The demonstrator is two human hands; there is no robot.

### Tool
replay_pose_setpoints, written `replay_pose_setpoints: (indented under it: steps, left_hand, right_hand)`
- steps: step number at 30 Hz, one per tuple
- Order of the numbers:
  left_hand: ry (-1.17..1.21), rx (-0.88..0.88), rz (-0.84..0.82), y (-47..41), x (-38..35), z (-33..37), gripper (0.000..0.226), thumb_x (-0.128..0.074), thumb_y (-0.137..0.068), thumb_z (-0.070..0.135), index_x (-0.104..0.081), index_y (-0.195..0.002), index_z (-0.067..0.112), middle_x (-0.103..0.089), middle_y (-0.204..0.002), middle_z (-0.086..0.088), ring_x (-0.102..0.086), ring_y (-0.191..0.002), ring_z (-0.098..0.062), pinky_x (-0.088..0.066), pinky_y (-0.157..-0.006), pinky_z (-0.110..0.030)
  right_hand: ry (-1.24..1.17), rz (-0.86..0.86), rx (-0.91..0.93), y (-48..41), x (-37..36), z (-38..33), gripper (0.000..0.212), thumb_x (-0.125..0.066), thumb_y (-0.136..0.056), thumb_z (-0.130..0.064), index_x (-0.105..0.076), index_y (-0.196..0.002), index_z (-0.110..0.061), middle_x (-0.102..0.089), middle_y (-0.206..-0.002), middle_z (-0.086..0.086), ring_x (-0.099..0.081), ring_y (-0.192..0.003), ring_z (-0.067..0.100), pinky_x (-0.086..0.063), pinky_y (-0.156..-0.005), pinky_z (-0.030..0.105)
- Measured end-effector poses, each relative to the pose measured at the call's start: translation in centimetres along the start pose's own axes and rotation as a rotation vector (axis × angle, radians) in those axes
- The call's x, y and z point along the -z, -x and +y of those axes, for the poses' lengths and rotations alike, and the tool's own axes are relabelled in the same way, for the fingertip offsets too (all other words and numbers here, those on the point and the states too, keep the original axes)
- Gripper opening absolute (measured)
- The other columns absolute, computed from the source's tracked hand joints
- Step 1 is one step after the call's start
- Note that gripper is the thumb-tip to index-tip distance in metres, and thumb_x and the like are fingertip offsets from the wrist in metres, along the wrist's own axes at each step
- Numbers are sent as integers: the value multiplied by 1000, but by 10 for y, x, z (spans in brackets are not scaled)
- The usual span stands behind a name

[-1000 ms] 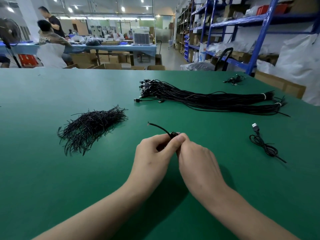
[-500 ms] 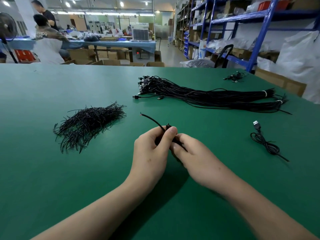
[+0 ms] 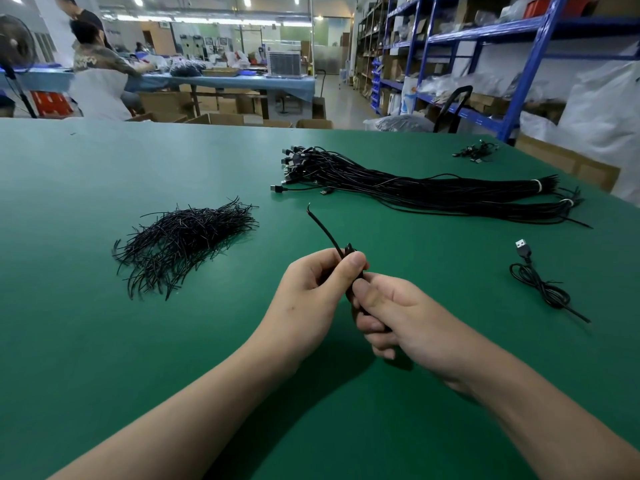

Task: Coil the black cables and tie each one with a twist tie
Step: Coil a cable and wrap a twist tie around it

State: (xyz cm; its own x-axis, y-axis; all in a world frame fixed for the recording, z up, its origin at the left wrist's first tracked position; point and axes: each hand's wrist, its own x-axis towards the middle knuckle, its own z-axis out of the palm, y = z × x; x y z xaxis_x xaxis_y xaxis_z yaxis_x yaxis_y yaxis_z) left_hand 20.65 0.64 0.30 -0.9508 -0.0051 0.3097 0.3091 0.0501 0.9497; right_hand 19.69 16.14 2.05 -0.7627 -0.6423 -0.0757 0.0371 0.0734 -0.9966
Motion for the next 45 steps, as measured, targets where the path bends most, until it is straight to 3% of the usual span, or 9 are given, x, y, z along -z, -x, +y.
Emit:
replay_pose_setpoints:
  steps: [5, 10, 18, 24, 31, 35, 38, 43, 45]
  left_hand:
    - [-11, 40, -52, 3, 1, 0, 24, -69, -92, 43, -77, -100, 21, -67, -77, 4, -59, -71, 2, -44, -65, -8]
    - [-118, -10, 73, 5, -5, -1, 29, -62, -92, 39, -70, -88, 12, -61, -73, -5, -55, -70, -14, -51, -70, -46]
    - [-129, -35, 24, 4, -1, 3, 25, -55, -97, 33, -62, -82, 15, -58, -69, 1, -55, -69, -19, -48, -72, -49]
    - [-40, 15, -23, 1, 3, -3, 30, -56, -104, 24, -66, -81, 7, -61, -64, 0, -58, -62, -15, -44, -64, -24]
    - [97, 60, -80, 3, 1, -2, 35, -55, -104, 28, -61, -88, -2, -62, -63, -14, -62, -53, -30, -51, -60, -30]
    - [37, 46, -18, 1, 0, -2, 30, -57, -103, 26, -68, -90, 1, -63, -73, -5, -59, -73, -20, -48, -76, -39]
    - [24, 35, 0, 1, 0, -3, 30, -58, -103, 27, -68, -91, 1, -64, -75, -5, -59, -76, -21, -50, -79, -47]
    - [-12, -49, 246, -7, 5, 5, 15, -64, -99, 23, -74, -88, 18, -70, -76, 16, -59, -74, 5, -46, -73, -14]
    - [-106, -148, 386, -10, 14, 9, 12, -67, -97, 24, -74, -87, 23, -70, -78, 17, -59, -75, 5, -45, -72, -13]
  right_hand:
    - [586, 283, 98, -2, -1, 4, 25, -39, -107, -36, -62, -102, -27, -50, -65, -12, -45, -55, 9, -45, -57, 37]
    - [884, 347, 166, -1, -10, 5, 35, -34, -103, -45, -62, -115, -29, -66, -81, -11, -60, -72, 14, -51, -70, 41]
    - [412, 169, 92, -5, 0, 11, 29, -37, -109, -29, -59, -104, -10, -43, -53, -20, -36, -52, 2, -32, -57, 27]
    - [475, 251, 126, -8, 0, 16, 28, -42, -107, -33, -58, -91, -15, -49, -54, -12, -41, -48, 5, -35, -50, 25]
    - [443, 246, 174, -5, -6, 12, 37, -40, -108, -31, -57, -77, -43, -58, -60, -6, -49, -51, 9, -38, -49, 19]
    - [405, 237, 207, -7, -7, 15, 25, -38, -108, -26, -55, -95, -13, -41, -63, -13, -37, -56, 11, -31, -52, 33]
    - [389, 256, 198, -8, -6, 15, 24, -40, -108, -26, -56, -92, -17, -43, -61, -15, -38, -56, 10, -33, -53, 37]
    - [810, 747, 443, -6, 2, 6, 19, -55, -98, -40, -62, -106, -25, -57, -103, -11, -55, -100, 8, -43, -90, 26]
    - [694, 858, 532, -3, 3, 3, 22, -52, -100, -45, -66, -95, -28, -57, -97, -11, -55, -91, 7, -41, -80, 17]
